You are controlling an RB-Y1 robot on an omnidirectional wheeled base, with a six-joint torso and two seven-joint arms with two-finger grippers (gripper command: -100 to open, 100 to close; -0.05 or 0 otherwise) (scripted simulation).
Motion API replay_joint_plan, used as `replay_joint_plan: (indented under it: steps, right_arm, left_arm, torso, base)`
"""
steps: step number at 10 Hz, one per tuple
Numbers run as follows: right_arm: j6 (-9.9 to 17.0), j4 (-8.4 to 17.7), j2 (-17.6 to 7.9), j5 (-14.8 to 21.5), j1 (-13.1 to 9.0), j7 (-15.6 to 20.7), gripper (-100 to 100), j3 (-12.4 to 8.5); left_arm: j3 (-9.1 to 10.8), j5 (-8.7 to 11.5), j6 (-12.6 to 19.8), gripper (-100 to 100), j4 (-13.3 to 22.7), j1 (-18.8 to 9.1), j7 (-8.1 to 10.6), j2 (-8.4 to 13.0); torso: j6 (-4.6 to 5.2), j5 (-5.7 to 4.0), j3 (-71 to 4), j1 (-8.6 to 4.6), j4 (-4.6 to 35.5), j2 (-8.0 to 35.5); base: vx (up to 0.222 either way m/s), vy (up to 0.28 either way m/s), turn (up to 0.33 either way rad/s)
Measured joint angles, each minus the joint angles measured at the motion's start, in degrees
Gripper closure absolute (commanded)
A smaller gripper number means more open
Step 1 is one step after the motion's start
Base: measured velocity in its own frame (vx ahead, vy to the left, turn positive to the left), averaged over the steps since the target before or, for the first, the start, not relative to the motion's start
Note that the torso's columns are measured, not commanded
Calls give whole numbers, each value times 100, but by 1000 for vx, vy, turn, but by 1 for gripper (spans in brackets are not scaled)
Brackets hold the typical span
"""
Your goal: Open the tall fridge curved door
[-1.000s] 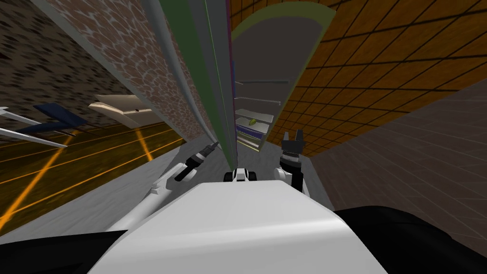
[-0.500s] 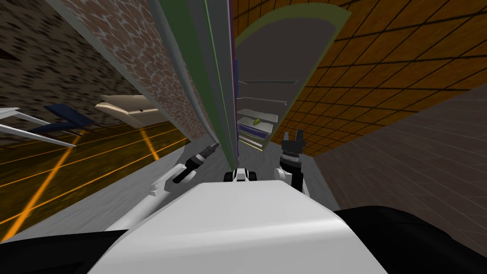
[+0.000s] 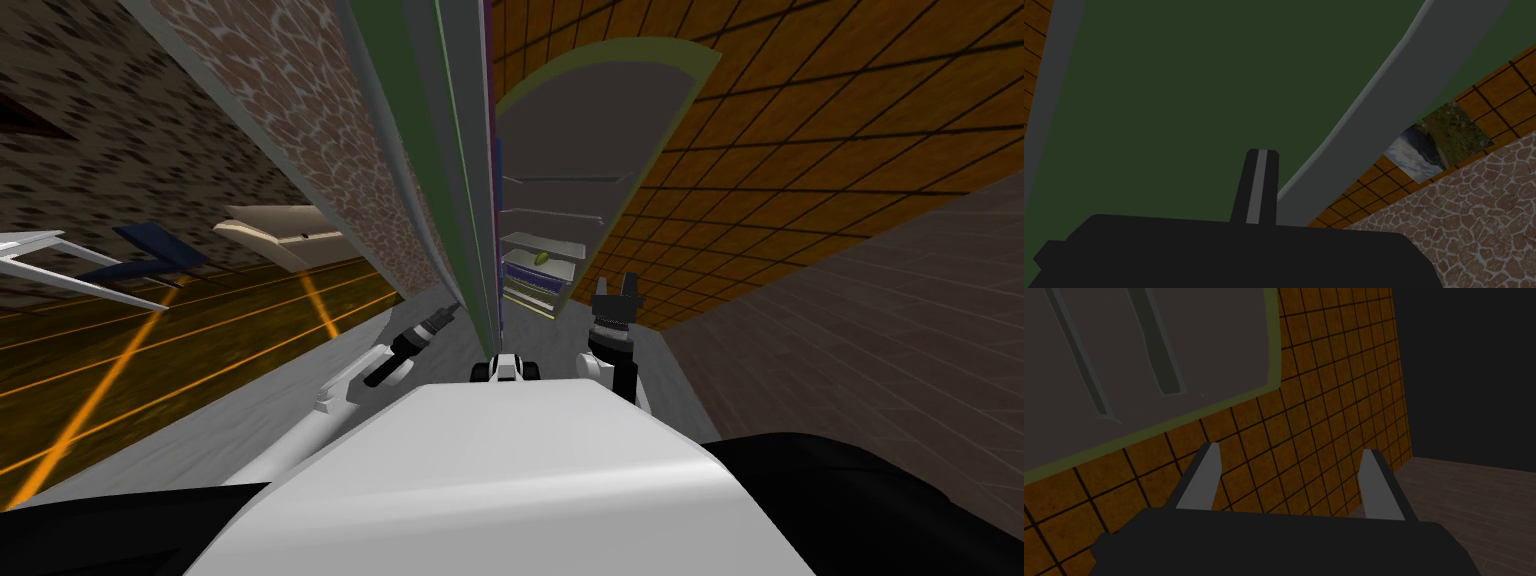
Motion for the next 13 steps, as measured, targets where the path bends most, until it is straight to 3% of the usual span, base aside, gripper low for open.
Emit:
replay_joint_plan:
  steps: [3,6,10,13]
  right_arm:
    - [0,1,-2,0,1,0,0,-2]
    - [0,1,-4,0,0,0,0,-4]
    - [0,1,-2,0,1,0,0,-2]
    - [0,0,-1,0,0,0,0,-1]
  left_arm:
    - [1,4,-22,100,-1,-5,4,2]
    - [-73,-18,-113,100,-62,43,14,56]
    - [-144,-35,-243,100,-108,79,42,134]
    - [-146,-35,-244,100,-113,82,42,136]
  torso:
    - [-7,22,-1,65,-2,-3]
    - [-7,33,4,111,0,6]
    - [-5,1,-1,0,-2,-2]
    - [-6,12,2,38,-1,2]
  base:
    - [-1,1,-6]
    - [-11,201,-31]
    - [-2,128,-7]
    - [0,-31,3]
